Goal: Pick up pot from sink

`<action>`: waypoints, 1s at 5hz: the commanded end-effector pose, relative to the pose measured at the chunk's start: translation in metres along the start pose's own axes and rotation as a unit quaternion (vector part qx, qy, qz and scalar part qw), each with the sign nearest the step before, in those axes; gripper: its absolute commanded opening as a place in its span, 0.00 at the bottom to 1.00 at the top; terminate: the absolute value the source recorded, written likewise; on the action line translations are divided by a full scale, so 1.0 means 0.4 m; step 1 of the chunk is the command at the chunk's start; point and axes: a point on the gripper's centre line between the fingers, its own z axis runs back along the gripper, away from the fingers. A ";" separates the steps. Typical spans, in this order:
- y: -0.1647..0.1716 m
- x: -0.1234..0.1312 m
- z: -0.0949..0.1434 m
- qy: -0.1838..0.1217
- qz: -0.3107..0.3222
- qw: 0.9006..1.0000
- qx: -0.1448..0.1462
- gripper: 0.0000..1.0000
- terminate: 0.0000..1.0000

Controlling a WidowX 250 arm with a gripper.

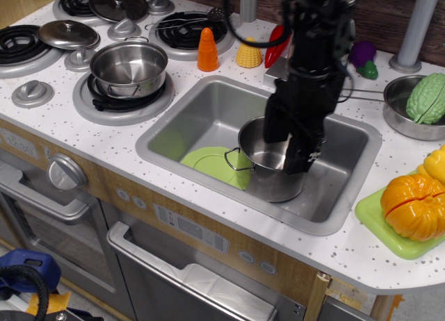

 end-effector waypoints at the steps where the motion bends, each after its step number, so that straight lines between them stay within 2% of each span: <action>1: 0.016 0.002 -0.029 -0.043 -0.007 0.999 0.028 1.00 0.00; 3: 0.025 -0.004 -0.085 -0.068 -0.009 0.997 0.036 1.00 0.00; 4: 0.025 -0.006 -0.090 -0.071 -0.005 0.997 0.043 0.00 0.00; 5: 0.022 -0.006 -0.089 -0.071 -0.004 0.996 0.046 0.00 0.00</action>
